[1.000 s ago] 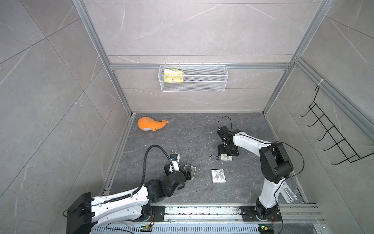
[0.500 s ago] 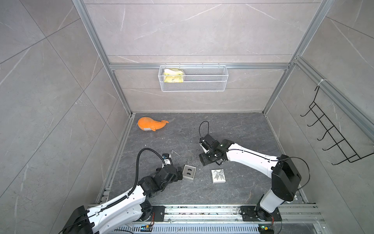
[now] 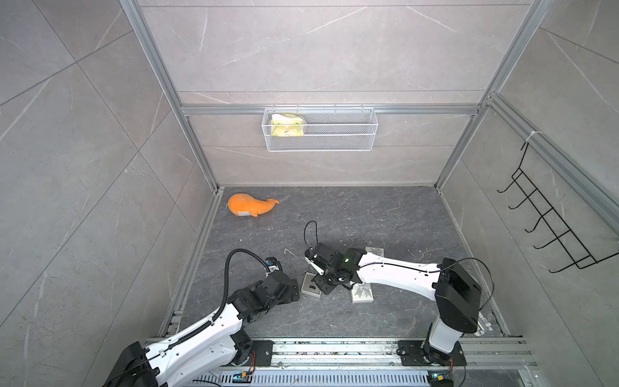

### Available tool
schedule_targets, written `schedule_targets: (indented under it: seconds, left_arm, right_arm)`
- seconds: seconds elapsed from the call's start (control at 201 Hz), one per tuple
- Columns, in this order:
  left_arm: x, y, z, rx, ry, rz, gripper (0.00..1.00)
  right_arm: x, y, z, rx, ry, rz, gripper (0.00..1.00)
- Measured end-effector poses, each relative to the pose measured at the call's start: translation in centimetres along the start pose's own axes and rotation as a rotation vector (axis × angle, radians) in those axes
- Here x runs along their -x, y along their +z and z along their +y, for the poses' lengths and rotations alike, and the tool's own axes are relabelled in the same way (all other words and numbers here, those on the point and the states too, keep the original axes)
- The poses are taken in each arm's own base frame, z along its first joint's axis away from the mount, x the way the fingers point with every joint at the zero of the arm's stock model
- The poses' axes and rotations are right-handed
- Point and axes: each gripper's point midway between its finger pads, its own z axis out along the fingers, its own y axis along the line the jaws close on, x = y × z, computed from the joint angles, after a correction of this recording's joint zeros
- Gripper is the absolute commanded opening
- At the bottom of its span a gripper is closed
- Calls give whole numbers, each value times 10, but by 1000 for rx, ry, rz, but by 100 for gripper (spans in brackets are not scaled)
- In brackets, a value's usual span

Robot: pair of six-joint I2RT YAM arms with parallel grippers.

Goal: Take the rings out of the lift-off lid box
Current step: Place the lid at the center of the board, then take out the ring from the jewelry box.

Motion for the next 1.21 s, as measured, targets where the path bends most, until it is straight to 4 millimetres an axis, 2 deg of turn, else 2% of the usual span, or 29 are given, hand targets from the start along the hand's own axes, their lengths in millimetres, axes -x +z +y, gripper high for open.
schedule_targets:
  seconds: [0.174,0.378,0.548,1.21]
  left_arm:
    - [3,-2,-1,-19,-27,0,99]
    - [1,-2,-2,-29,-30,11,99]
    - [1,-2,-2,-29,-31,11,99]
    - [-5,6,-8,-44,-38,50,99]
  right_arm:
    - [6,12,6,-21,-38,8,46]
    - [18,28,2,-82,-68,12,45]
    - [18,38,-2,-113,-86,35,43]
    - [12,54,-4,-126,-109,82,34]
